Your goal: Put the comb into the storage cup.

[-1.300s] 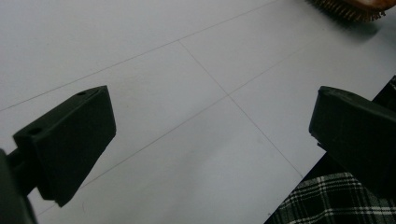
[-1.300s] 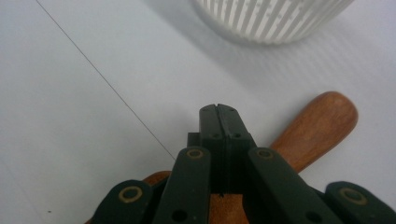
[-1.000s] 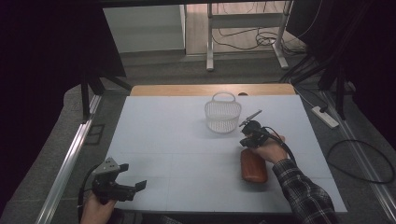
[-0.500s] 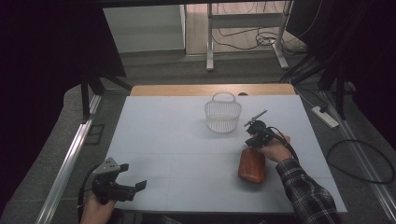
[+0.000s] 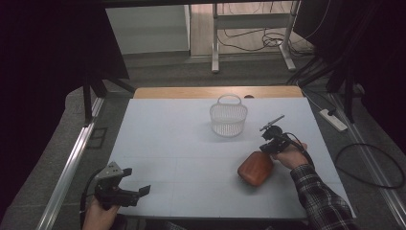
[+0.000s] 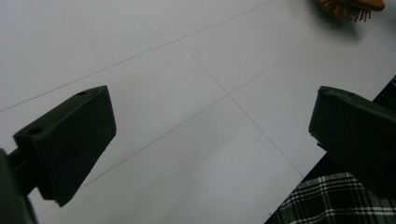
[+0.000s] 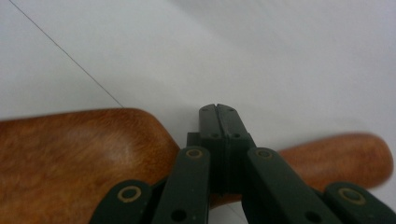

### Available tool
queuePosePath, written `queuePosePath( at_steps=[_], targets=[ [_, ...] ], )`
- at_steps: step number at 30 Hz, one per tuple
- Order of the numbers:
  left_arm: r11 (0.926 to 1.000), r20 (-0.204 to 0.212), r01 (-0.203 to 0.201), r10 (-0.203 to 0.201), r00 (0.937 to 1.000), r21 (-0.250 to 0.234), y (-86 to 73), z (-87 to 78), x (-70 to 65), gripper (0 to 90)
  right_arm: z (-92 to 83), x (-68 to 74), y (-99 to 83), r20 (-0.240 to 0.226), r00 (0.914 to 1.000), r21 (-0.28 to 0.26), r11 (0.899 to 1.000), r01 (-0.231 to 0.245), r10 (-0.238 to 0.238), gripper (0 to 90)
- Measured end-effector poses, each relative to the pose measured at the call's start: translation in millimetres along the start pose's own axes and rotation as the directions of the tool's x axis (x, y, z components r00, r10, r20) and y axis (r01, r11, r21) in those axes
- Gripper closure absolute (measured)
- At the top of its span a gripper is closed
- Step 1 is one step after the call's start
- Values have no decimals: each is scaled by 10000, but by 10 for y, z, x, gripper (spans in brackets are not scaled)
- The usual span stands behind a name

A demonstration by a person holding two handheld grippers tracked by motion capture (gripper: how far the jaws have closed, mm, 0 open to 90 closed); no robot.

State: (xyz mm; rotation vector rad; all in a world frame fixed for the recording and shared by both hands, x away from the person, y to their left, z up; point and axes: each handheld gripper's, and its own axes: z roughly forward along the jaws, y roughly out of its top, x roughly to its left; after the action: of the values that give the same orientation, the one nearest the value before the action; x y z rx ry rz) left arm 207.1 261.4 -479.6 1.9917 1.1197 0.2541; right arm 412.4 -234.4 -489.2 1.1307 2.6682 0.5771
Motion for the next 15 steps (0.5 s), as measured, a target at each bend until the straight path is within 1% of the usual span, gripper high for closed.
queuePosePath(
  at_steps=[1, 2, 6, 8, 15],
  targets=[
    [10000, 0, 0, 0, 10000, 0, 0, 0, 0, 8, 0, 0, 0, 0, 10000, 0, 10000, 0, 0, 899],
    [10000, -1, 2, -2, 10000, 1, 0, 0, 0, 9, -14, -23, -41, 65, 10000, 21, 10000, -66, 66, 899],
    [10000, -5, -6, 6, 10000, 9, 1, 1, -1, 8, -47, -71, -139, 92, 9997, 76, 9997, -236, 236, 899],
    [10000, -6, -5, 5, 10000, 15, 1, 1, -1, 8, -55, -77, -159, 101, 9996, 79, 9997, -249, 248, 898],
    [10000, -35, -21, 21, 10000, 31, 3, 4, -4, 9, -153, -100, -371, 130, 9990, 127, 9989, -440, 439, 898]
  ],
)
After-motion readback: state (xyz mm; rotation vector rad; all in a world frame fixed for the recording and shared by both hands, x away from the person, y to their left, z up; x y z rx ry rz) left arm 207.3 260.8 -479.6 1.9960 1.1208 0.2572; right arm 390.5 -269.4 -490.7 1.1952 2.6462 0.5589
